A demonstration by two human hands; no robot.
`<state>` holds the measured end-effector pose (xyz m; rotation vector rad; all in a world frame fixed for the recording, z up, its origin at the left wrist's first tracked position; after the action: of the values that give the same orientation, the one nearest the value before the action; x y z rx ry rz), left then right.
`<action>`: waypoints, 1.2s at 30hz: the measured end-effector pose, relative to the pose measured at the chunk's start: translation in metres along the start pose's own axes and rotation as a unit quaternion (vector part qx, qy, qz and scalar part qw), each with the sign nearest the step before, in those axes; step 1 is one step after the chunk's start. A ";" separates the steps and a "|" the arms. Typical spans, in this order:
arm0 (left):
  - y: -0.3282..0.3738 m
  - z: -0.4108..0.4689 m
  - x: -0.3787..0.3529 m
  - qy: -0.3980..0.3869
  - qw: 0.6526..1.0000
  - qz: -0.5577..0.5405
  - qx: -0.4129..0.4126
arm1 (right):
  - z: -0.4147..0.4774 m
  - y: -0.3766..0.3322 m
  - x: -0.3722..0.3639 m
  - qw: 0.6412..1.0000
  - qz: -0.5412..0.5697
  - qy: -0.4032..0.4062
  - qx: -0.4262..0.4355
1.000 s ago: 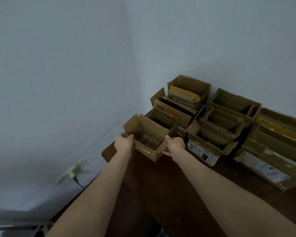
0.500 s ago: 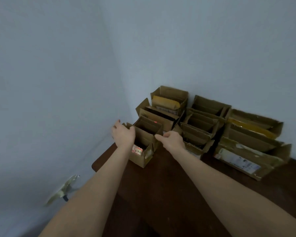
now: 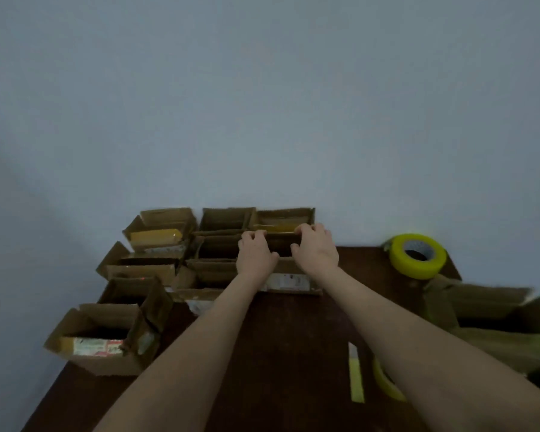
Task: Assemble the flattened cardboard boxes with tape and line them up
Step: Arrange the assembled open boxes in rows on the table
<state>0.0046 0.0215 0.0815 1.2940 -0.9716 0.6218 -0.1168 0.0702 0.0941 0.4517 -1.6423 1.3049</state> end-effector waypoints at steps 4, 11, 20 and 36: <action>0.062 -0.004 -0.041 -0.063 0.996 0.013 -0.068 | -0.012 0.059 0.039 0.998 -0.013 0.033 -0.055; 0.154 -0.038 -0.104 -0.154 0.975 -0.010 -0.162 | -0.045 0.142 0.090 0.983 0.000 0.105 -0.151; 0.221 -0.101 -0.180 -0.330 0.934 -0.047 -0.131 | -0.097 0.235 0.135 0.944 0.001 0.181 -0.277; 0.205 -0.065 -0.165 -0.224 0.971 -0.083 -0.031 | -0.074 0.242 0.124 0.948 0.025 0.159 -0.273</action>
<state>-0.2321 0.1480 0.0428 1.4747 -1.2218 0.1672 -0.3267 0.2560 0.0656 -0.1319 -1.6527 0.8459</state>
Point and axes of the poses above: each hand's wrist, its own z-axis towards the middle knuckle, its own x-axis out of the back of the hand, y = z × x, the point moved 4 cm from there along z, towards the middle knuckle
